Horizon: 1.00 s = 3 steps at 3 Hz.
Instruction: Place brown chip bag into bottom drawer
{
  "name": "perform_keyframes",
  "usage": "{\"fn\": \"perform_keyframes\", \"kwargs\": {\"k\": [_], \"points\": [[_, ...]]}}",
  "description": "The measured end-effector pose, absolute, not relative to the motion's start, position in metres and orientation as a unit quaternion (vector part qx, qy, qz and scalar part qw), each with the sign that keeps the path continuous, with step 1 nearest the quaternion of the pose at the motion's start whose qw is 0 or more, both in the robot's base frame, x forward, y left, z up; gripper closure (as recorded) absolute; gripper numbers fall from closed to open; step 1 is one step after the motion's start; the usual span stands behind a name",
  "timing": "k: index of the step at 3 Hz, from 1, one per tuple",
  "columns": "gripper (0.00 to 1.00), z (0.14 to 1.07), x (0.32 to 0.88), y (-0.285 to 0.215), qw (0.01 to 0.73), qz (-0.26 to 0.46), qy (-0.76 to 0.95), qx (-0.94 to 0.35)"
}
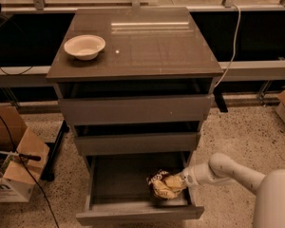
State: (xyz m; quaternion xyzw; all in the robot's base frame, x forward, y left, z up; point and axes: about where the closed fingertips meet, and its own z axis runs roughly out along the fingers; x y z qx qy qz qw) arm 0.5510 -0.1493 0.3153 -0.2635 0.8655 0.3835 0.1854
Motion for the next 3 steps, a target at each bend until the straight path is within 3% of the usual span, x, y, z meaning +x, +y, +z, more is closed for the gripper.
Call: {"fn": "perform_keyframes", "kwargs": {"k": [1,2,3], "points": [[0.30,0.2988,0.5496,-0.1475,0.178,0.388,0.868,-0.255],[0.07,0.2972,0.5487,-0.1456,0.177,0.389,0.867,-0.255],[0.00,0.2965,0.5482,-0.1441,0.176,0.390,0.867,-0.255]]}}
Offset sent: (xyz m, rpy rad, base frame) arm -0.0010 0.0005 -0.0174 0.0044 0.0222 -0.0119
